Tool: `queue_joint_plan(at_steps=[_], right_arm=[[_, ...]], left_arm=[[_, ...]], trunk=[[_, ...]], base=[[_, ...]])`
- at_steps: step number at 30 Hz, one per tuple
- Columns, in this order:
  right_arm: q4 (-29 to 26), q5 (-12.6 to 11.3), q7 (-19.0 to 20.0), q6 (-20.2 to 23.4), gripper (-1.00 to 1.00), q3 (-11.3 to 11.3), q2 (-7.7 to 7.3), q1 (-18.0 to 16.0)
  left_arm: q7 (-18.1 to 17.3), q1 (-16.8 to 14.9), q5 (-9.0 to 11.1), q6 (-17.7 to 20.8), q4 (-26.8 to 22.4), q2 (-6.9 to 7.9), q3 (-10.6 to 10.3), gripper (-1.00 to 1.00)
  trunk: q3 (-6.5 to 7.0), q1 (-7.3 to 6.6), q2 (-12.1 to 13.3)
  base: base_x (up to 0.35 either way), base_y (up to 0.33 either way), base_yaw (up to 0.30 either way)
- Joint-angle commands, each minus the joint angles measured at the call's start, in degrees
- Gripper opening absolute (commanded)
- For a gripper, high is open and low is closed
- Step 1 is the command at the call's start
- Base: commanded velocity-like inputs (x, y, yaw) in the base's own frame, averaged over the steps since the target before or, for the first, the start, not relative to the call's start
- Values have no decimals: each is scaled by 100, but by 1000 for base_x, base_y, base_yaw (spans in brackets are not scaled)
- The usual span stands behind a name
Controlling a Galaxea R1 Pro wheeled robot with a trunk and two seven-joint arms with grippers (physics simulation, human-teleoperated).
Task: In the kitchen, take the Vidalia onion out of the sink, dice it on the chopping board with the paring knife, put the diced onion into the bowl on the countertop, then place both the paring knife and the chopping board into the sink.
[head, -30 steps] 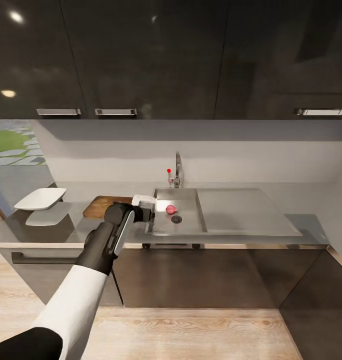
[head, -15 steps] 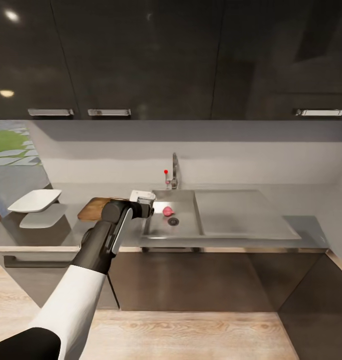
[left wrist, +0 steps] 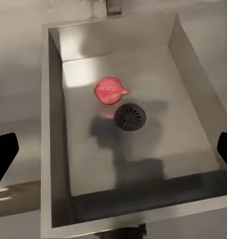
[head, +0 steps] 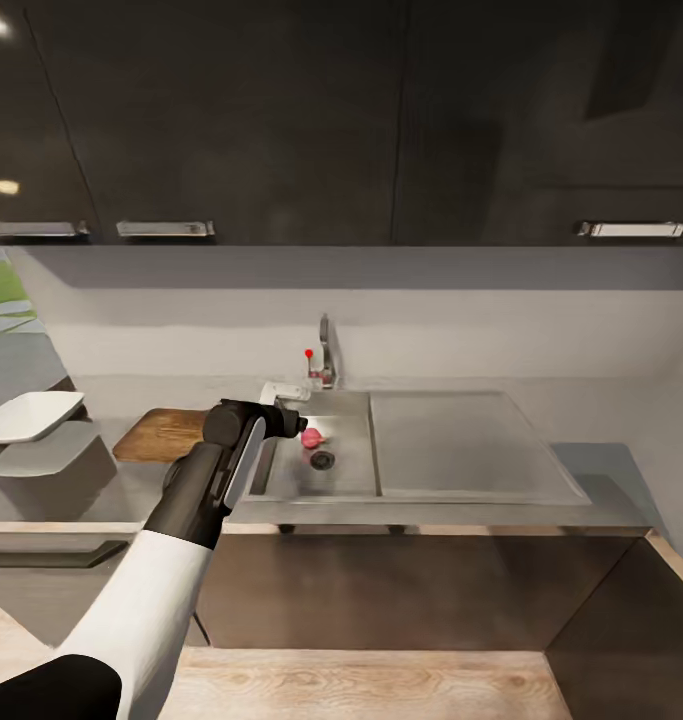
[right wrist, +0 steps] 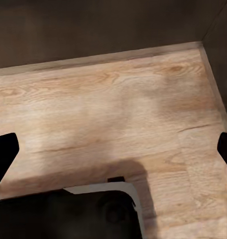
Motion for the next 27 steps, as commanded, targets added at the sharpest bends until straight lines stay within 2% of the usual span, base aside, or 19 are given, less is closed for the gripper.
queue_joint_plan(at_steps=[1,7,14,20,27], right_arm=[[158,-35,-4,-11,100,16,-5,-2],[400,-35,4,-6,100,21,-4,-1],[520,-32,-3,3,100,27,-3,-1],[538,-31,-3,7,100,25,-3,-1],[540,-31,-9,7,100,25,-3,-1]], left_arm=[[34,-6,10,24,-5,0,-5,100],[41,-6,3,18,-1,13,4,100],[51,-8,-4,15,76,113,4,100],[48,-9,-3,6,246,121,3,100],[45,-9,-2,-2,329,114,0,100]], trunk=[[-10,6,-12],[-15,6,-12],[-65,6,-12],[-119,6,-12],[-182,6,-12]], base=[[220,-230,0],[197,-147,0],[144,-15,0],[134,-1,0],[257,-49,0]])
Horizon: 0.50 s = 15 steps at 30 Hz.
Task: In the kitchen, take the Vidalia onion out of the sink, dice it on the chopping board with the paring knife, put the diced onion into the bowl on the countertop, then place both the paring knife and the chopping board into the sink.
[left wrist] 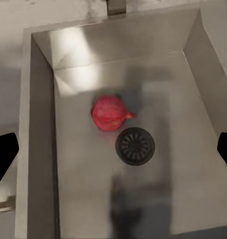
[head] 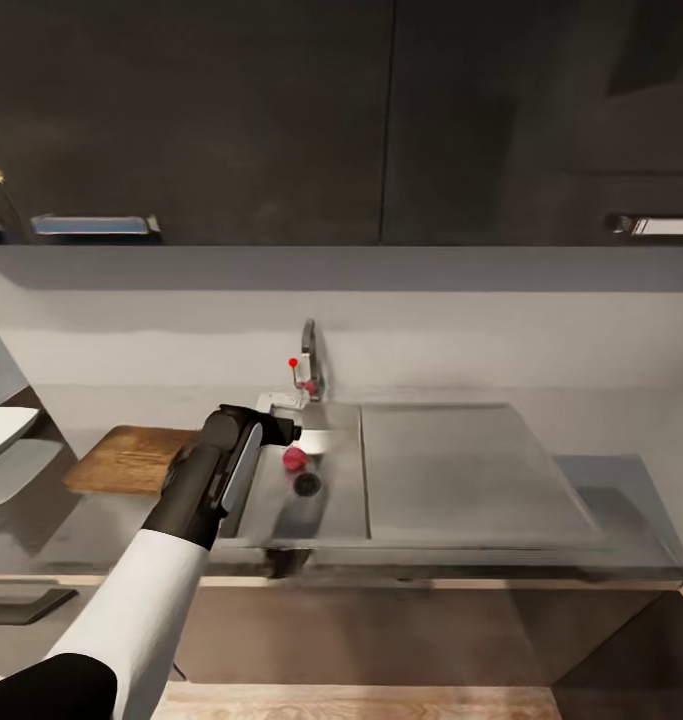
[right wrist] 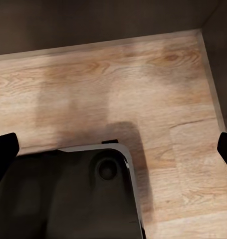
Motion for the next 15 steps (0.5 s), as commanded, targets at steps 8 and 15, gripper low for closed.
queue_joint_plan(at_steps=[8,15], right_arm=[[-9,-36,-21,-6,100,16,-3,0],[-9,-36,-29,-3,100,16,-3,1]], left_arm=[[36,-7,15,18,20,-6,-5,100],[30,-9,46,15,153,-17,3,100]], trunk=[[-33,6,-12],[-34,6,-12]], base=[[211,-107,0],[22,-13,0]])
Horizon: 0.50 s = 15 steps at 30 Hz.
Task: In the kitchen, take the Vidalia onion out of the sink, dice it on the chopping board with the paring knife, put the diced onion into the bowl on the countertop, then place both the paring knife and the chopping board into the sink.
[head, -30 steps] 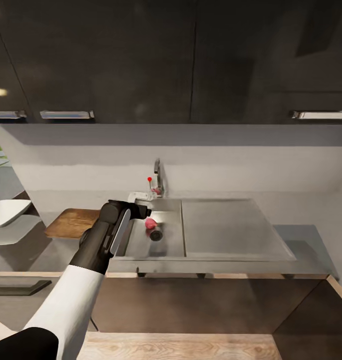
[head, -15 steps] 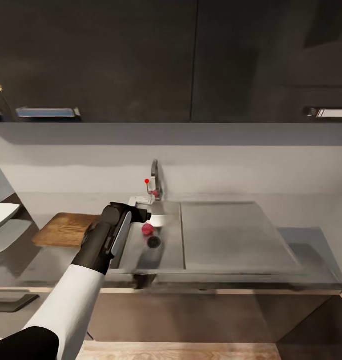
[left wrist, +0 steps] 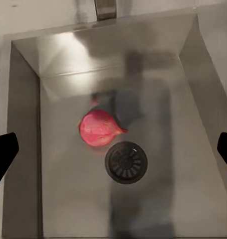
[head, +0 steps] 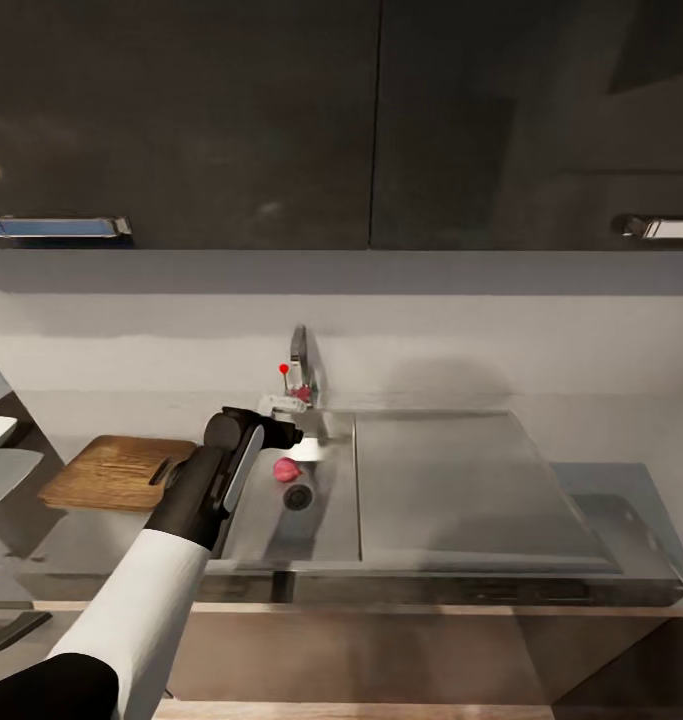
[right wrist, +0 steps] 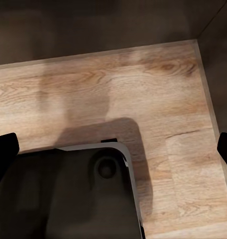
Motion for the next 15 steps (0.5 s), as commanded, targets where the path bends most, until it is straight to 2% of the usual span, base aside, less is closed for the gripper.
queue_joint_plan(at_steps=[1,8,15], right_arm=[[-10,-37,-11,-8,100,16,-3,2],[-10,-37,-13,-8,100,23,-3,2],[-10,-37,-17,-8,100,24,-2,1]], left_arm=[[33,-3,30,23,23,-2,-1,100],[19,-4,208,11,158,-12,335,100],[15,-4,310,6,202,-12,409,100]], trunk=[[-11,4,-12],[-11,4,-12],[-11,4,-12]], base=[[3,-2,0],[0,0,0],[0,0,0]])
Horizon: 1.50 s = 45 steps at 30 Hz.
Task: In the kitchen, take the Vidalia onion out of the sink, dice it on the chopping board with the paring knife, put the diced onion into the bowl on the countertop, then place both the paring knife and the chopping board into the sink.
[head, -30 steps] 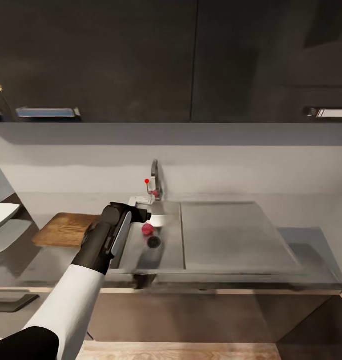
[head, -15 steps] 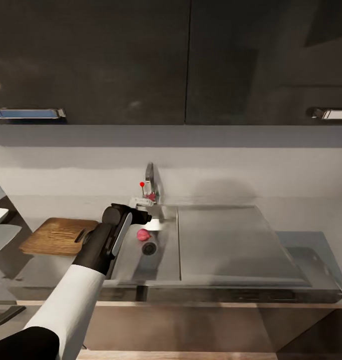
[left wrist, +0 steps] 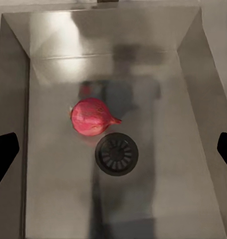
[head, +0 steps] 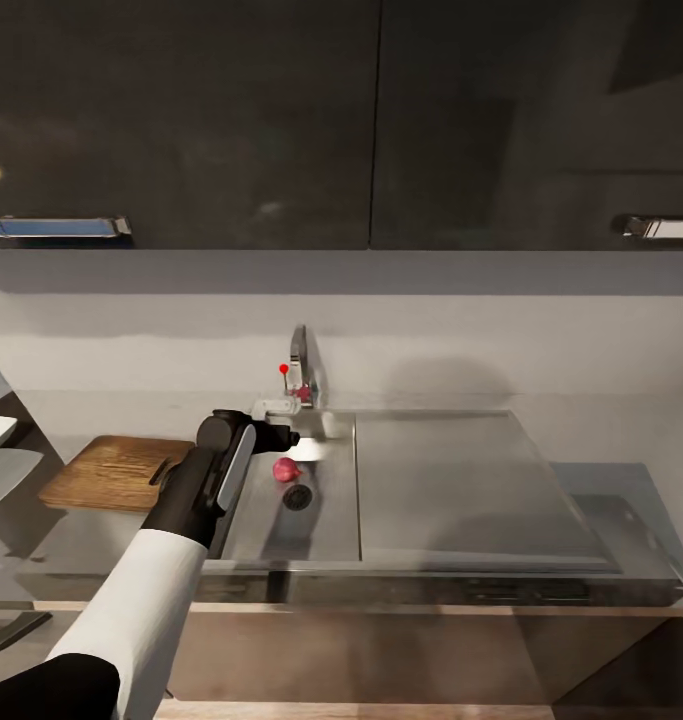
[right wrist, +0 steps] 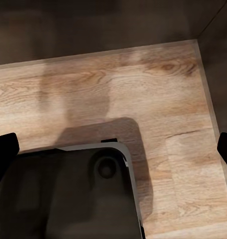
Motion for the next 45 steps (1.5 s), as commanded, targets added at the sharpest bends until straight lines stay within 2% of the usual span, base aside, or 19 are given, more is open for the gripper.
queue_joint_plan(at_steps=[1,34,45], right_arm=[[-10,-37,-12,-8,100,17,-3,2],[-10,-37,-15,1,100,25,5,3],[-10,-37,-15,3,100,26,5,1]], left_arm=[[40,-6,43,23,-3,0,-4,100],[49,-3,47,0,190,8,9,100],[49,-3,47,-219,336,15,15,100]], trunk=[[-11,4,-12],[-247,4,-12],[-343,4,-12]], base=[[0,0,0],[49,-9,0],[166,0,0]])
